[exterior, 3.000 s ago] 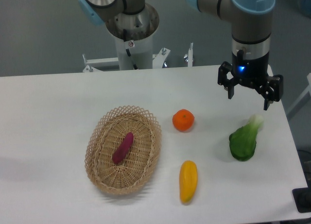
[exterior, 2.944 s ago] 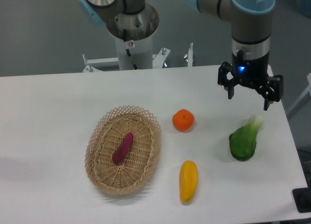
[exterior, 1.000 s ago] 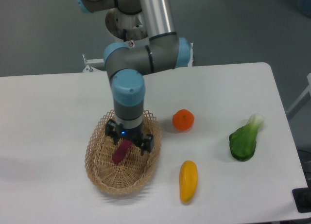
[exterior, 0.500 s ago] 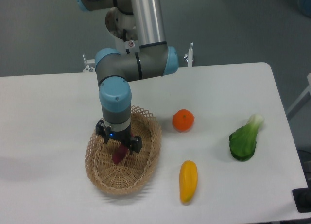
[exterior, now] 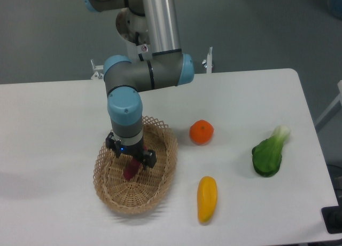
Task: Pick up the sweet potato from the basket
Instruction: 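Lower the gripper into the basket and close on the sweet potato, then lift the sweet potato out of the basket toward the bok choy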
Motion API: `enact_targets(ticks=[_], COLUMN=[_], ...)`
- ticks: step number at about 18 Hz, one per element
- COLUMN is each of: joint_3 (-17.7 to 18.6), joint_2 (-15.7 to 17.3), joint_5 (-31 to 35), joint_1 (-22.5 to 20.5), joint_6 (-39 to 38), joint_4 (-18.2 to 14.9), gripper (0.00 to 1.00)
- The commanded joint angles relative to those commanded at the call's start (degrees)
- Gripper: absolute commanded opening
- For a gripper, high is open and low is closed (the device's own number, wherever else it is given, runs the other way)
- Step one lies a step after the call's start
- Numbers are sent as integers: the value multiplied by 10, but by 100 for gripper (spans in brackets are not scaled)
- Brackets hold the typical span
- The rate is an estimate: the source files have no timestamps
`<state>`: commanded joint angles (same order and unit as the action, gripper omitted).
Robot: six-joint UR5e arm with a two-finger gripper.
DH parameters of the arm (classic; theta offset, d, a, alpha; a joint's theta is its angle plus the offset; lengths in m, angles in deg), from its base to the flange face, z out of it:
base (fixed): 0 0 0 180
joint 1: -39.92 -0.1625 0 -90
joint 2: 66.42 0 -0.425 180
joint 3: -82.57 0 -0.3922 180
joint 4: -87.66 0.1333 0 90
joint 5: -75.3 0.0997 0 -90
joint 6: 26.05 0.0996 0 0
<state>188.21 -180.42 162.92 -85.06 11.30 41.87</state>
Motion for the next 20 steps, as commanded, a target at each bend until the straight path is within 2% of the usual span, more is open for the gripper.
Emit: enact_targets(ticks=[5, 7, 11, 14, 18, 20], joint_3=[-2, -4, -11, -23, -64, -104], joint_2=[0, 1, 8, 31, 48, 50], joint_5=[0, 0, 0, 0, 0, -1], joint_1=[0, 0, -2, -15, -50, -79], joint_6=[7, 8, 24, 67, 107, 125], joint_4=[0, -1, -1, -3, -17, -33], gripper=[37, 27, 24, 24, 24, 24])
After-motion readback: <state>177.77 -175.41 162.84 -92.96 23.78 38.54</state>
